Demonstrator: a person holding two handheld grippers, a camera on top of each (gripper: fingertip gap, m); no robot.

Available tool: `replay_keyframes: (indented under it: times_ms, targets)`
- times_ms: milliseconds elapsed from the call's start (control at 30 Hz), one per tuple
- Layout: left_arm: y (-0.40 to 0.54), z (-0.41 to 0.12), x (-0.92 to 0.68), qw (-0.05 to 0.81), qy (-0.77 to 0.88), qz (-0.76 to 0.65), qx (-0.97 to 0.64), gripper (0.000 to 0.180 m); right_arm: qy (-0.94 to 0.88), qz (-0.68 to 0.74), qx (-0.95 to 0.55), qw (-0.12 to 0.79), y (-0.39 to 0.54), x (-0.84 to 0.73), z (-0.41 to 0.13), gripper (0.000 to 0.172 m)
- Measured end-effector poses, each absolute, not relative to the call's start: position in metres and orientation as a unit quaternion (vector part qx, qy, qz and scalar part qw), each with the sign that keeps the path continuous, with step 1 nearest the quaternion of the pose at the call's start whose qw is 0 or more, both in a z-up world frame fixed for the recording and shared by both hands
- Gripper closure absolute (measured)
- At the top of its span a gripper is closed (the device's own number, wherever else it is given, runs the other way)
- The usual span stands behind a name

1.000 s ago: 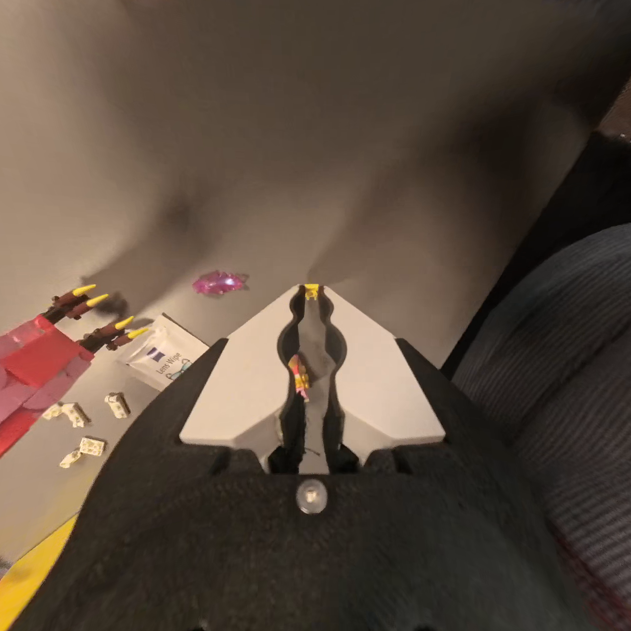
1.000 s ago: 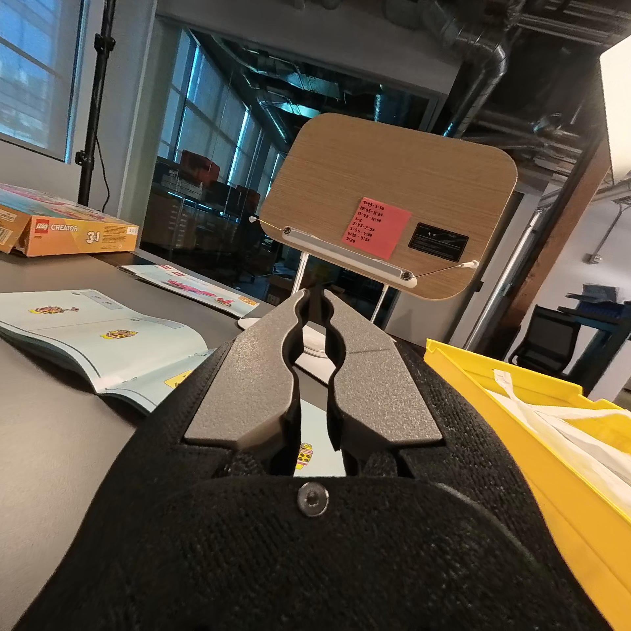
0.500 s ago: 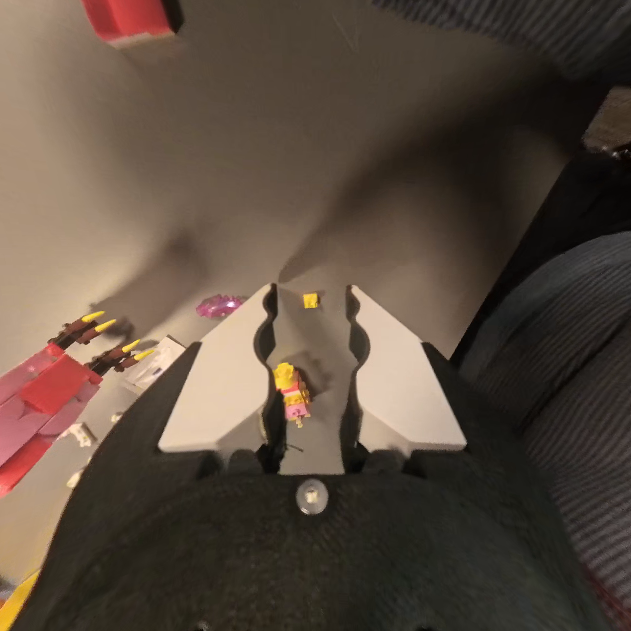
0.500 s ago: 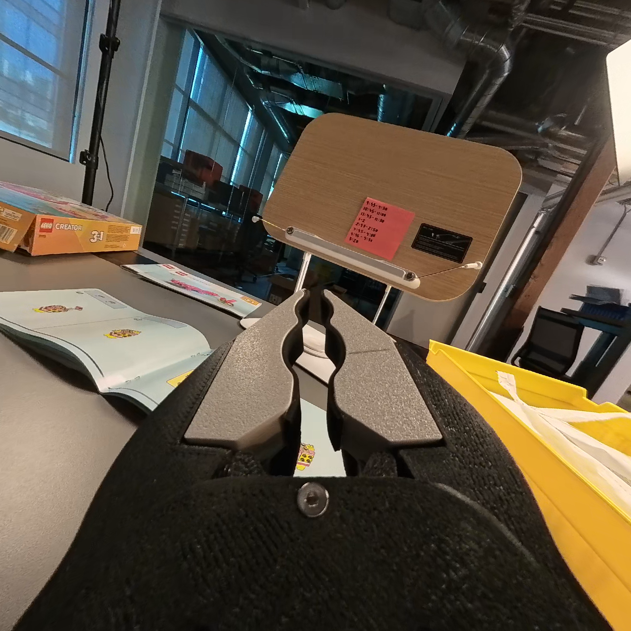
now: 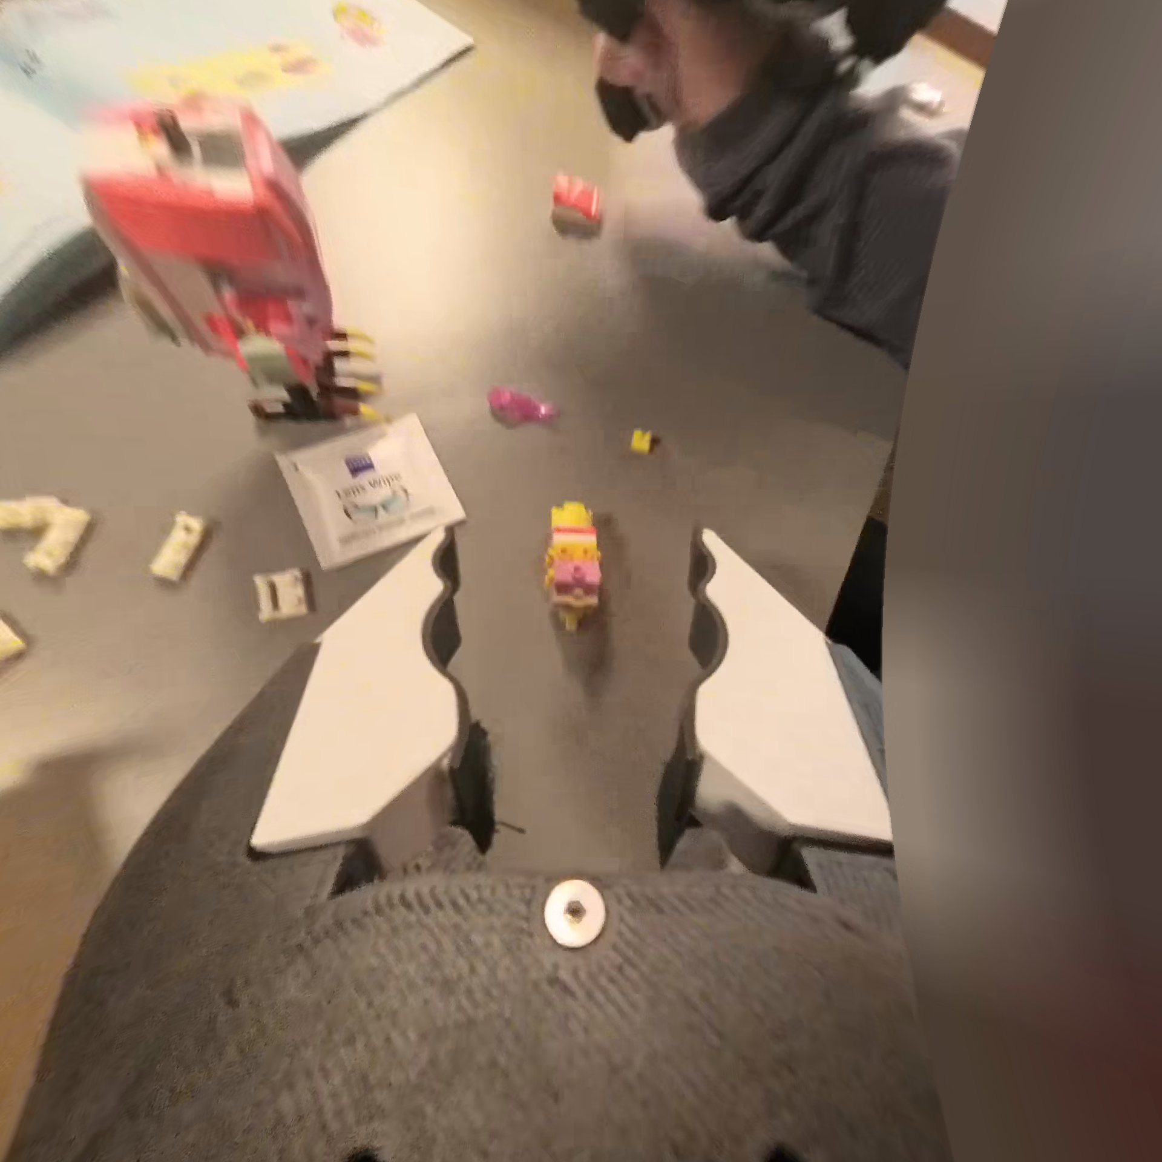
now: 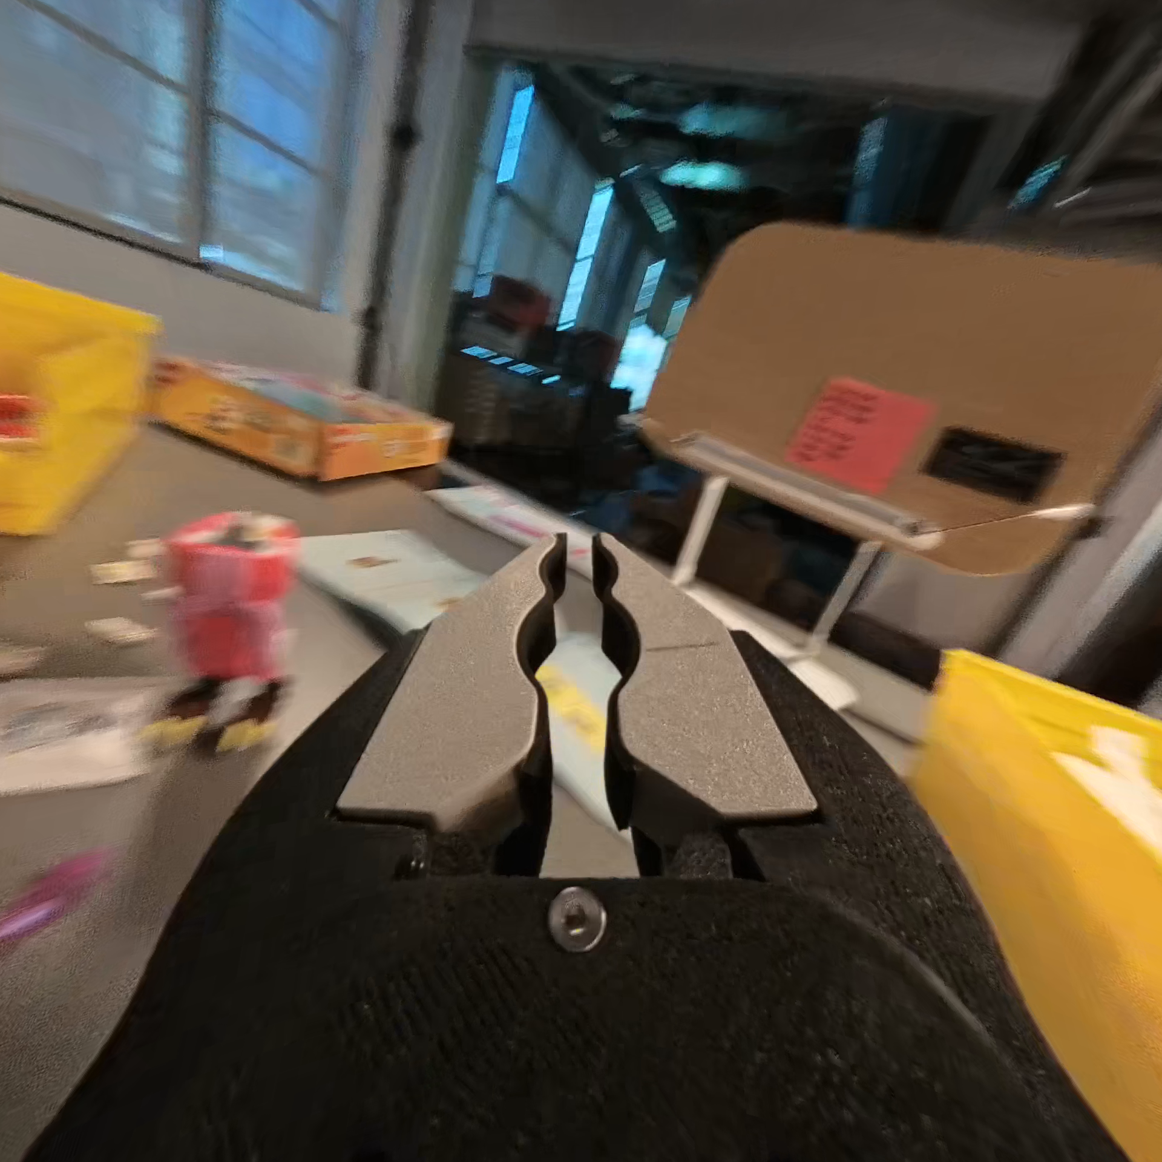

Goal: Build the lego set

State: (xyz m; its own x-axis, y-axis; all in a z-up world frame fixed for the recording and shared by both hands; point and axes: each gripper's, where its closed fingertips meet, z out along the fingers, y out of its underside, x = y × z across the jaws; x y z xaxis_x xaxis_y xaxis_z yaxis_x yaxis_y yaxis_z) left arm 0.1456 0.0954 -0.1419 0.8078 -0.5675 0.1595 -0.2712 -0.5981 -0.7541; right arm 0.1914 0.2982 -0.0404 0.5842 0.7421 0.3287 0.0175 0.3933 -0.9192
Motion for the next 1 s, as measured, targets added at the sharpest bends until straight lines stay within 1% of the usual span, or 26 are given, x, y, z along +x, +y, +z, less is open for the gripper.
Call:
replay_keyframes:
  times_ms: [100,167,267,333,400,500,633,1000]
  targets:
    - [0.085,-0.164,0.144,0.370,0.228,-0.195,-0.879,0.114,-0.453,0.318,-0.529,0.643,0.240,0.182,-0.066,0.166]
    - [0.084,-0.171,0.148,0.372,0.229,-0.195,-0.878,0.121,-0.484,0.336,-0.559,0.584,0.205,0.185,-0.087,0.167]
    - [0.086,-0.179,0.150,0.372,0.239,-0.171,-0.880,0.129,-0.493,0.365,-0.637,0.468,0.164,0.190,-0.123,0.168]
    - [0.090,-0.181,0.150,0.379,0.244,-0.154,-0.879,0.134,-0.488,0.355,-0.677,0.422,0.148,0.194,-0.140,0.167]
    - [0.091,-0.182,0.148,0.386,0.245,-0.137,-0.879,0.141,-0.490,0.331,-0.692,0.414,0.138,0.198,-0.147,0.168]
    - [0.091,-0.182,0.148,0.394,0.251,-0.132,-0.874,0.144,-0.498,0.303,-0.717,0.383,0.127,0.199,-0.162,0.165]
    - [0.089,-0.182,0.150,0.393,0.259,-0.141,-0.871,0.145,-0.506,0.256,-0.729,0.383,0.127,0.201,-0.172,0.166]
    - [0.088,-0.183,0.149,0.394,0.266,-0.137,-0.869,0.146,-0.496,0.238,-0.748,0.370,0.129,0.200,-0.179,0.169]
